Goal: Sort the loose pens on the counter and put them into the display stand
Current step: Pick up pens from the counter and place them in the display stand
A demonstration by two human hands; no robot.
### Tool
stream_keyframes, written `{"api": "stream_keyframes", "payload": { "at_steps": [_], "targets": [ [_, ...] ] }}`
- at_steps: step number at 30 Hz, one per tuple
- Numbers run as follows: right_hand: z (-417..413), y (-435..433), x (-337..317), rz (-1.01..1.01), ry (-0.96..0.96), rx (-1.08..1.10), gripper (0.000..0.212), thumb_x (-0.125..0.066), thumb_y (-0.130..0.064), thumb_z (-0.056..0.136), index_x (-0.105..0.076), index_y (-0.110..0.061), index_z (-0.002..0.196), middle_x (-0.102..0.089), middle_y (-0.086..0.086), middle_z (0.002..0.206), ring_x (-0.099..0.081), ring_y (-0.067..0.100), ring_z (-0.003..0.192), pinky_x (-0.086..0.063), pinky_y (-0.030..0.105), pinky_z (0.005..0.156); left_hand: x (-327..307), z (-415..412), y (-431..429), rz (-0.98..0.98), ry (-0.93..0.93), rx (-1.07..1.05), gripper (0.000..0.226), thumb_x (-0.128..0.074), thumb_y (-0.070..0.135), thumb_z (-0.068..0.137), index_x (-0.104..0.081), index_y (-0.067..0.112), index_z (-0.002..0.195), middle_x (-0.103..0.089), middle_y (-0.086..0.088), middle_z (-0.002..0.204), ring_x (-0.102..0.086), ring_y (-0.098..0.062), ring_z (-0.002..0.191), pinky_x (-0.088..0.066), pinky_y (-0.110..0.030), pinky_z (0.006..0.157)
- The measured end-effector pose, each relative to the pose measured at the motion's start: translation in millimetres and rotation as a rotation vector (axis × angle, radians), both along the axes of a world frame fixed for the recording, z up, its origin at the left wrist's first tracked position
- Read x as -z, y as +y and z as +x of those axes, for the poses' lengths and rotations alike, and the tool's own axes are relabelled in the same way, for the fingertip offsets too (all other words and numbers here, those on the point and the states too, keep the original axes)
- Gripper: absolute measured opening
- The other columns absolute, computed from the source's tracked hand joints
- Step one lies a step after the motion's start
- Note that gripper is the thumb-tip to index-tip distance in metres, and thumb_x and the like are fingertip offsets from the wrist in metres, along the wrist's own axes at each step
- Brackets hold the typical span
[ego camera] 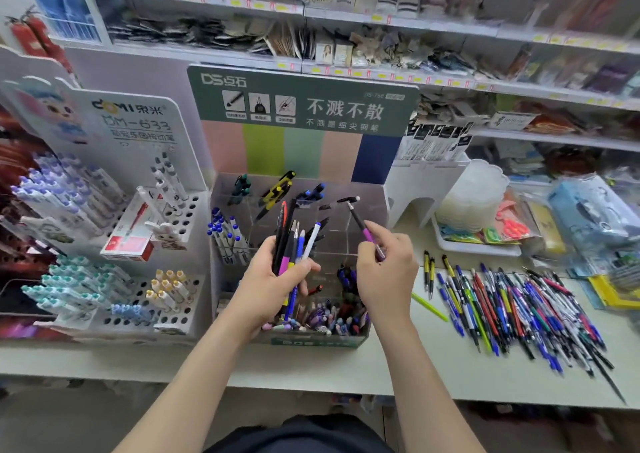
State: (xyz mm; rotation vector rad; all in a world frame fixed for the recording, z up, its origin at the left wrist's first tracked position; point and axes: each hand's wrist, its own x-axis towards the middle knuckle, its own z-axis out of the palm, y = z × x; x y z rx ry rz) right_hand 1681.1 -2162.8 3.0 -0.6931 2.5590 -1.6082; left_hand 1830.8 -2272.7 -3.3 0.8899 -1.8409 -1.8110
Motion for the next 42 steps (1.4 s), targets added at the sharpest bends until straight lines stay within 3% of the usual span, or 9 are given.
{"api": "stream_keyframes", "payload": {
  "at_steps": [3, 7, 15, 17, 22, 26, 29, 32, 42],
  "targets": [
    [-18.5, 0.2, -13.3, -0.034, 0.124, 0.091, 0.035, -0.06, -0.005, 0.099, -0.074, -0.014, 0.13, -0.054, 0.005, 0.108, -0.052, -0.016, 0.089, -0.037, -0.002, 0.073, -5.9, -17.1, 5.4, 0.04, 0.043, -0.067, 0.02, -0.067, 0.023, 0.104, -0.063, 0.02, 0.124, -0.078, -0.007, 0.087, -0.069, -0.017, 0.071, -0.054, -0.029, 0.067],
    [-46.3, -2.1, -16.2, 0.13, 0.239, 0.125, 0.035, -0.063, -0.007, 0.097, -0.074, -0.011, 0.131, -0.057, 0.003, 0.106, -0.052, 0.007, 0.08, -0.035, 0.01, 0.071, -5.0, -32.6, 6.1, 0.12, 0.055, -0.108, 0.018, -0.069, 0.029, 0.104, -0.073, 0.017, 0.115, -0.076, -0.014, 0.082, -0.069, -0.019, 0.072, -0.055, -0.033, 0.066],
    [-71.1, -25.8, -23.6, -0.013, 0.337, -0.083, 0.04, -0.059, 0.001, 0.1, -0.063, -0.009, 0.139, -0.071, 0.007, 0.125, -0.066, 0.022, 0.115, -0.054, 0.038, 0.104, -5.0, -45.9, 10.7, 0.201, 0.067, -0.1, 0.024, -0.068, 0.032, 0.103, -0.078, 0.013, 0.115, -0.078, -0.016, 0.088, -0.069, -0.02, 0.073, -0.057, -0.034, 0.065],
    [-69.6, -24.6, -17.7, -0.022, 0.317, -0.078, 0.044, -0.057, 0.003, 0.1, -0.061, -0.01, 0.141, -0.065, 0.006, 0.132, -0.059, 0.02, 0.121, -0.049, 0.033, 0.108, -7.4, -46.8, 11.7, 0.216, 0.077, -0.105, 0.027, -0.068, 0.031, 0.104, -0.074, 0.009, 0.117, -0.08, -0.011, 0.096, -0.069, -0.018, 0.073, -0.057, -0.035, 0.067],
    [-34.0, -8.1, -7.2, -0.109, 0.294, -0.03, 0.029, -0.063, -0.002, 0.096, -0.068, -0.018, 0.12, -0.057, -0.001, 0.115, -0.057, 0.014, 0.103, -0.049, 0.025, 0.089, -4.2, -48.2, 13.8, 0.246, 0.105, -0.087, 0.026, -0.069, 0.03, 0.102, -0.072, 0.008, 0.116, -0.08, -0.01, 0.109, -0.071, -0.021, 0.083, -0.056, -0.041, 0.071],
    [-12.9, -10.0, -5.5, -0.149, -0.226, -0.348, 0.015, -0.063, -0.032, 0.106, -0.073, -0.026, 0.097, -0.07, 0.0, 0.077, -0.064, 0.014, 0.062, -0.056, 0.036, 0.06, -3.4, -47.5, 17.1, 0.346, 0.146, -0.047, 0.029, -0.073, 0.028, 0.096, -0.073, 0.007, 0.116, -0.075, -0.012, 0.093, -0.072, -0.024, 0.08, -0.057, -0.037, 0.064],
    [-10.9, -16.2, -3.4, -0.138, -0.229, -0.355, 0.026, -0.06, -0.043, 0.106, -0.074, -0.026, 0.091, -0.07, -0.002, 0.076, -0.066, 0.018, 0.066, -0.059, 0.048, 0.064, -5.5, -44.9, 17.5, 0.373, 0.161, -0.028, 0.027, -0.068, 0.022, 0.102, -0.07, 0.006, 0.124, -0.076, -0.017, 0.097, -0.075, -0.033, 0.085, -0.063, -0.046, 0.07],
    [-3.7, -21.1, -14.4, -0.324, -0.249, -0.265, 0.025, -0.053, -0.036, 0.111, -0.07, -0.024, 0.097, -0.068, -0.002, 0.076, -0.066, 0.014, 0.063, -0.058, 0.038, 0.059, -7.9, -37.9, 14.8, 0.397, 0.157, -0.099, 0.025, -0.061, 0.017, 0.107, -0.065, 0.005, 0.128, -0.077, -0.02, 0.113, -0.077, -0.036, 0.1, -0.065, -0.054, 0.078],
    [9.6, -46.8, -6.3, -0.167, -0.202, -0.425, 0.033, -0.04, -0.035, 0.114, -0.072, -0.034, 0.121, -0.043, -0.019, 0.056, -0.041, 0.005, 0.059, -0.039, 0.026, 0.064, -8.0, 8.7, -0.8, 0.485, 0.169, 0.109, 0.017, -0.065, 0.016, 0.104, -0.054, 0.004, 0.103, -0.06, -0.009, 0.081, -0.045, -0.015, 0.05, -0.039, -0.026, 0.043]
  ]
}}
